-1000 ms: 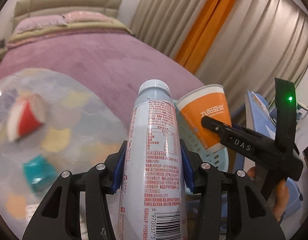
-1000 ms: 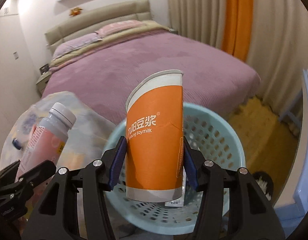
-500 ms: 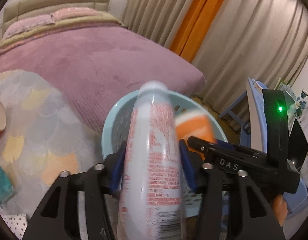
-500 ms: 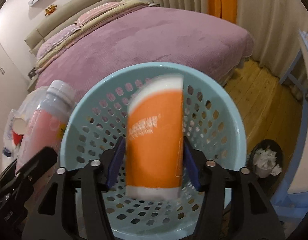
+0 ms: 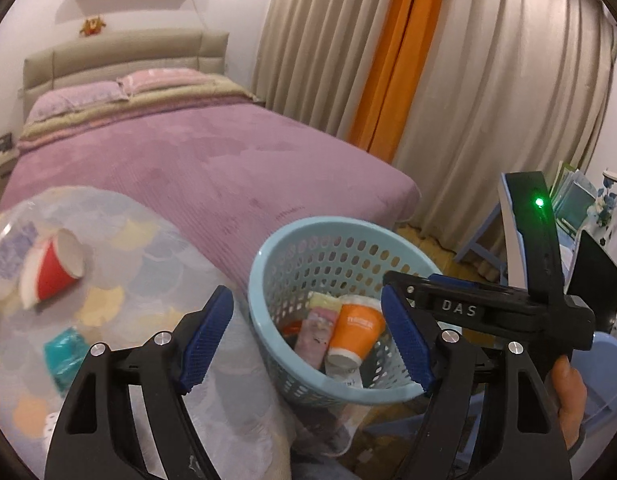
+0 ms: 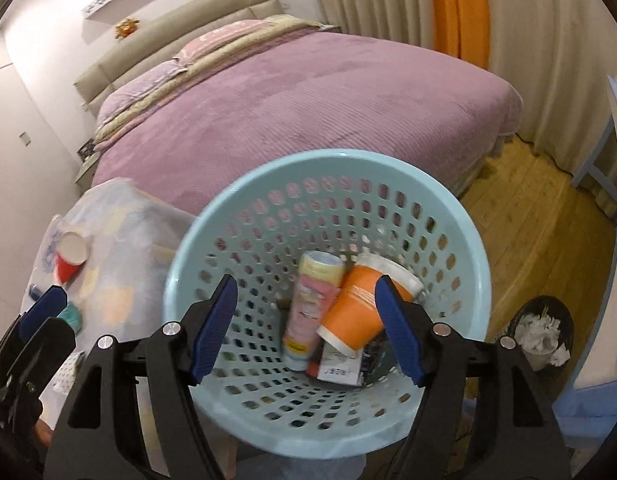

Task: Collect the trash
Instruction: 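Pinch the white polka-dot napkin with the left tool while the right tool grasps the teal packet, then carry the napkin and teal packet over the wastebasket and open both tools, then grasp the clear blue-capped bottle with the left tool while the right tool grasps the red-and-white cup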

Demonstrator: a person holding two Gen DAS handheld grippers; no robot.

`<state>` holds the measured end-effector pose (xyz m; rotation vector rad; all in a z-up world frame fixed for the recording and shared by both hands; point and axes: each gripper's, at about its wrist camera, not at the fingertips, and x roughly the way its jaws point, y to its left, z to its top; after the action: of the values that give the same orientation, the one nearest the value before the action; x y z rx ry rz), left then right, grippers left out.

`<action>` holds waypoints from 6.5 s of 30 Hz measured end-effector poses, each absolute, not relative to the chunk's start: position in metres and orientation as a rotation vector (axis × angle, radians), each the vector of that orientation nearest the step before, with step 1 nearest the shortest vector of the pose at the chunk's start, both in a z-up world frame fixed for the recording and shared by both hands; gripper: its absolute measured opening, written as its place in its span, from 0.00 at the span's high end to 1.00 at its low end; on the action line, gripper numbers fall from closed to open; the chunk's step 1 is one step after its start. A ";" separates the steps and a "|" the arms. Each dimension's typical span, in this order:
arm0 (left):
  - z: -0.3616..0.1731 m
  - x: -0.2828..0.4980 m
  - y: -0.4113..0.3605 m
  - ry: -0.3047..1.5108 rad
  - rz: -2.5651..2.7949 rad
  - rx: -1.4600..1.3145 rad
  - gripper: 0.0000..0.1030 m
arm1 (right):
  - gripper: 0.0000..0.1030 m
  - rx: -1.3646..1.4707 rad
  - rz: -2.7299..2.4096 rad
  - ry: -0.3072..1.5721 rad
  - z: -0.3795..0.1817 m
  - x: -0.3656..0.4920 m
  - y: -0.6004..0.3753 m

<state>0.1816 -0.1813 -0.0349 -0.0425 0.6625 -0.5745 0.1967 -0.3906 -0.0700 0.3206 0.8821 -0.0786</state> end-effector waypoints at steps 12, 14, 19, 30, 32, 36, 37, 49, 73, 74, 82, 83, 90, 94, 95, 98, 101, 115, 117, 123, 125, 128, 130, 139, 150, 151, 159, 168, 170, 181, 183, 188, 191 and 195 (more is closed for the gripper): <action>-0.010 0.142 -0.110 0.580 -0.472 -0.074 0.28 | 0.35 0.206 0.061 0.819 -0.033 0.184 -0.324; -0.011 0.138 -0.095 0.580 -0.446 -0.067 0.28 | 0.35 0.195 0.084 0.822 -0.031 0.183 -0.315; -0.023 0.136 -0.057 0.616 -0.401 -0.084 0.27 | 0.34 0.182 0.107 0.829 -0.031 0.181 -0.301; -0.083 0.168 -0.022 0.817 -0.387 -0.089 0.29 | 0.34 0.155 0.136 0.854 -0.038 0.178 -0.281; -0.089 0.169 -0.024 0.837 -0.420 -0.094 0.29 | 0.34 0.149 0.133 0.856 -0.039 0.176 -0.280; -0.092 0.159 -0.033 0.855 -0.470 -0.052 0.29 | 0.34 0.158 0.127 0.864 -0.042 0.177 -0.283; -0.092 0.156 -0.035 0.856 -0.475 -0.037 0.29 | 0.34 0.161 0.126 0.865 -0.043 0.178 -0.284; -0.085 0.153 -0.047 0.785 -0.449 0.095 0.24 | 0.34 0.166 0.140 0.875 -0.047 0.177 -0.285; -0.092 0.163 -0.033 0.794 -0.445 0.096 0.94 | 0.34 0.145 0.188 0.880 -0.051 0.183 -0.262; -0.088 0.159 -0.030 0.779 -0.441 0.080 0.95 | 0.34 0.141 0.192 0.880 -0.051 0.183 -0.259; -0.067 0.142 0.005 0.708 -0.394 -0.027 0.95 | 0.34 0.071 0.274 0.872 -0.052 0.189 -0.209; -0.066 0.141 0.013 0.699 -0.381 -0.050 0.95 | 0.34 0.061 0.283 0.869 -0.053 0.190 -0.203; -0.079 0.141 0.068 0.679 -0.192 -0.233 0.95 | 0.35 0.026 0.373 0.880 -0.066 0.203 -0.154; -0.090 0.144 0.074 0.696 -0.148 -0.242 0.95 | 0.34 0.012 0.382 0.890 -0.075 0.214 -0.133; -0.093 0.145 0.073 0.700 -0.142 -0.245 0.95 | 0.34 0.013 0.385 0.894 -0.077 0.216 -0.130; -0.090 0.145 0.069 0.686 -0.114 -0.213 0.95 | 0.34 0.017 0.398 0.914 -0.087 0.224 -0.116; -0.090 0.143 0.072 0.684 -0.119 -0.211 0.95 | 0.34 -0.002 0.398 0.932 -0.094 0.228 -0.106; -0.093 0.140 0.075 0.681 -0.153 -0.234 0.95 | 0.55 -0.131 0.377 0.864 -0.092 0.223 -0.086; -0.093 0.141 0.077 0.684 -0.153 -0.245 0.95 | 0.55 -0.095 0.404 0.848 -0.088 0.218 -0.092; -0.084 0.142 0.077 0.667 -0.184 -0.283 0.95 | 0.55 -0.042 0.414 0.796 -0.064 0.206 -0.116; -0.076 0.140 0.069 0.650 -0.200 -0.262 0.95 | 0.55 -0.034 0.408 0.777 -0.057 0.203 -0.118; -0.060 0.139 0.052 0.622 -0.235 -0.235 0.95 | 0.55 -0.007 0.385 0.742 -0.041 0.199 -0.135; -0.049 0.138 0.040 0.600 -0.261 -0.216 0.95 | 0.55 0.017 0.370 0.714 -0.029 0.194 -0.149; -0.018 0.147 -0.020 0.554 -0.371 -0.124 0.95 | 0.55 0.055 0.282 0.635 -0.003 0.177 -0.210; -0.012 0.169 -0.105 0.561 -0.476 0.051 0.95 | 0.55 0.156 0.055 0.669 -0.016 0.190 -0.297; -0.013 0.173 -0.112 0.570 -0.489 0.056 0.95 | 0.55 0.172 0.025 0.681 -0.019 0.193 -0.308; -0.029 0.209 -0.162 0.637 -0.586 0.063 0.95 | 0.55 0.309 -0.141 0.805 -0.043 0.223 -0.372; -0.064 0.236 -0.208 0.750 -0.652 0.070 0.95 | 0.54 0.354 -0.196 0.885 -0.074 0.232 -0.406; -0.071 0.241 -0.213 0.773 -0.654 0.077 0.91 | 0.53 0.360 -0.201 0.894 -0.079 0.231 -0.410; -0.075 0.232 -0.201 0.781 -0.634 0.025 0.52 | 0.38 0.415 -0.138 0.877 -0.081 0.219 -0.419; -0.075 0.227 -0.194 0.777 -0.630 0.014 0.52 | 0.38 0.415 -0.119 0.866 -0.077 0.216 -0.416; -0.071 0.216 -0.174 0.761 -0.615 -0.020 0.52 | 0.38 0.393 -0.085 0.844 -0.064 0.214 -0.398; -0.064 0.208 -0.160 0.739 -0.606 -0.034 0.49 | 0.38 0.360 -0.056 0.830 -0.056 0.212 -0.382; -0.054 0.197 -0.137 0.704 -0.579 -0.052 0.43 | 0.38 0.294 -0.025 0.807 -0.043 0.209 -0.354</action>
<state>0.1969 -0.1375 -0.0542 -0.0521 0.7045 -0.5794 0.2091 -0.3538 -0.0426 0.2942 0.8068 -0.0252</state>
